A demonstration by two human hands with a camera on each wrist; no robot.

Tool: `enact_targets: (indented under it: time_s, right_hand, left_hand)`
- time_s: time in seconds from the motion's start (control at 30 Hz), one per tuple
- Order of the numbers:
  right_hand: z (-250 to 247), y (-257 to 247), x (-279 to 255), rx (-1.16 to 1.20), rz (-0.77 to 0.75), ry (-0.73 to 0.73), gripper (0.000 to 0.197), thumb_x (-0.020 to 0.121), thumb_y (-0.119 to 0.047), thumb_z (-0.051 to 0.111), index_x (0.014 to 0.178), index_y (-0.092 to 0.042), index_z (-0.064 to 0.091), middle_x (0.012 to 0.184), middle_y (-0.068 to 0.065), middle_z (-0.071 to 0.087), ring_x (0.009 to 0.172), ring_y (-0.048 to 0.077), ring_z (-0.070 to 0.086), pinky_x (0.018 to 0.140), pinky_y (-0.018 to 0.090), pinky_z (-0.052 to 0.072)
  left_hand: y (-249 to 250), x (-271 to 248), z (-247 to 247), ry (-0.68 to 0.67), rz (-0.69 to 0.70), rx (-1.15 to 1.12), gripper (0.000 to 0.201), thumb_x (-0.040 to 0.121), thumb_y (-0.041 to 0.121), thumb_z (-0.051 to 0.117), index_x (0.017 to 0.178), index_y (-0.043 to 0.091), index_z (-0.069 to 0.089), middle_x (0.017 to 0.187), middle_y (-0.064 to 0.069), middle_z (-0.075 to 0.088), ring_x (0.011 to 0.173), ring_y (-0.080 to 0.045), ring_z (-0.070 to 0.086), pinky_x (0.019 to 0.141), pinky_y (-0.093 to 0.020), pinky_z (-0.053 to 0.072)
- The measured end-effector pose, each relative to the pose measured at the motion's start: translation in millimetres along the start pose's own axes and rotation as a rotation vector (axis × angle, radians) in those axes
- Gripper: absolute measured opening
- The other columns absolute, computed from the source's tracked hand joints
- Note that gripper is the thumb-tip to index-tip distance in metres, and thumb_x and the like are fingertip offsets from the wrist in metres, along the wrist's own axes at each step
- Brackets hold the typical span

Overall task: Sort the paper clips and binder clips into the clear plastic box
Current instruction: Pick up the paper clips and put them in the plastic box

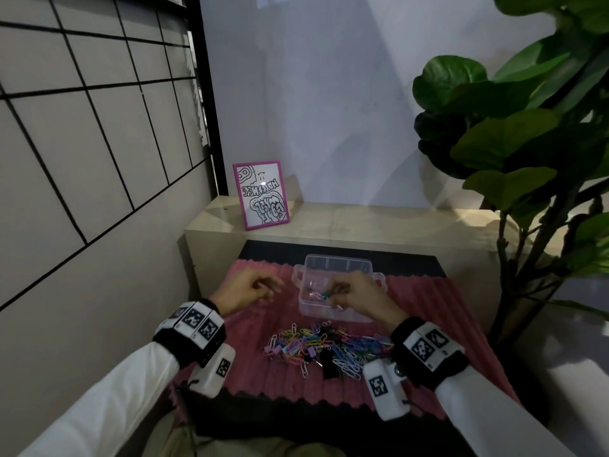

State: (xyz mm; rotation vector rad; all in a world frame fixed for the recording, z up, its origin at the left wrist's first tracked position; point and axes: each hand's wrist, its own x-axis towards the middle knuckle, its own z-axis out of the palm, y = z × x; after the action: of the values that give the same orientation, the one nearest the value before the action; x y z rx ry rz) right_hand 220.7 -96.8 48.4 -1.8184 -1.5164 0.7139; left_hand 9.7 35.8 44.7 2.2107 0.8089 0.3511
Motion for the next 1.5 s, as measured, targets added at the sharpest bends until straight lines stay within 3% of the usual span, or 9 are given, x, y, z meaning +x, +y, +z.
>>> enact_targets:
  time_s: [0.17,0.47,0.57,0.87,1.0,1.13,1.33,1.43,1.5]
  right_hand:
    - [-1.6,-8.3,12.5,0.048,0.022,-0.015,0.018,0.076,-0.001,0.070,0.074,-0.019,0.067,0.071,0.001,0.067,0.072,0.017,0.064,0.074,0.032,0.054]
    - [1.1,-12.4,27.8,-0.088,0.034,0.042,0.015,0.080,0.003,0.064,0.094,0.001,0.068,0.093,0.019,0.071,0.065,0.009,0.059,0.061,0.013,0.046]
    - [2.3,-11.4,35.3,-0.246,-0.002,-0.031,0.019,0.086,-0.001,0.057,0.101,-0.004,0.069,0.103,0.014,0.070,0.088,0.019,0.065,0.077,0.024,0.051]
    - [27.5,-5.8,31.1,-0.655,-0.099,-0.284,0.029,0.093,-0.003,0.039,0.114,-0.004,0.059,0.122,0.009,0.062,0.103,0.022,0.060,0.091,0.030,0.046]
    - [25.7,0.3,53.5,-0.581,-0.173,-0.285,0.022,0.091,-0.010,0.048,0.097,-0.019,0.067,0.109,0.001,0.068,0.092,0.016,0.064,0.085,0.034,0.053]
    - [30.6,-4.4,51.9,-0.645,-0.161,-0.319,0.022,0.091,-0.003,0.046,0.106,-0.003,0.061,0.104,0.014,0.067,0.083,0.020,0.059,0.080,0.031,0.049]
    - [3.1,-11.3,39.2,-0.207,-0.120,-0.294,0.035,0.088,0.009,0.039,0.109,-0.003,0.065,0.114,0.013,0.066,0.102,0.021,0.061,0.091,0.022,0.047]
    - [-10.3,-5.2,44.3,-0.298,-0.071,-0.074,0.046,0.086,0.012,0.038,0.122,-0.010,0.058,0.125,0.012,0.060,0.116,0.022,0.056,0.097,0.021,0.040]
    - [-8.6,-1.4,43.9,-0.494,-0.038,-0.170,0.056,0.090,0.004,0.039,0.137,-0.026,0.041,0.137,0.010,0.051,0.121,0.025,0.052,0.101,0.029,0.039]
  left_hand:
    - [-3.0,-17.0,-2.0,-0.011,-0.016,-0.013,0.025,0.087,0.002,0.054,0.097,0.023,0.064,0.084,0.016,0.066,0.066,0.009,0.062,0.070,-0.016,0.053]
    - [4.6,-10.7,18.2,-0.026,0.004,0.021,0.018,0.086,0.009,0.058,0.098,0.019,0.068,0.078,0.021,0.065,0.069,0.013,0.061,0.070,-0.003,0.046]
    - [6.8,-9.8,23.5,0.003,0.015,0.067,0.018,0.085,0.009,0.059,0.098,0.016,0.069,0.070,0.025,0.065,0.069,0.016,0.059,0.067,-0.001,0.045]
    - [31.1,15.9,19.1,0.132,0.077,0.270,0.029,0.088,-0.001,0.047,0.110,0.008,0.062,0.113,-0.009,0.062,0.102,-0.017,0.058,0.088,-0.019,0.041]
    - [45.2,43.6,9.3,0.025,0.049,0.381,0.038,0.089,0.007,0.048,0.127,0.011,0.051,0.129,-0.013,0.051,0.120,-0.025,0.049,0.102,-0.030,0.036]
    - [44.2,51.0,20.9,-0.274,-0.084,0.496,0.062,0.086,0.013,0.055,0.142,0.018,0.029,0.136,-0.007,0.048,0.121,-0.024,0.048,0.101,-0.031,0.037]
    - [36.6,46.2,32.8,-0.192,-0.111,0.387,0.064,0.083,0.012,0.062,0.140,0.012,0.032,0.148,-0.012,0.033,0.136,-0.026,0.032,0.111,-0.033,0.024]
    - [34.9,47.2,33.3,-0.195,-0.122,0.318,0.068,0.081,0.009,0.064,0.140,0.014,0.031,0.145,-0.011,0.038,0.132,-0.027,0.038,0.109,-0.033,0.029]
    - [32.1,46.5,35.0,-0.240,-0.143,0.222,0.079,0.076,0.004,0.068,0.142,0.014,0.026,0.144,-0.011,0.038,0.129,-0.028,0.041,0.109,-0.035,0.035]
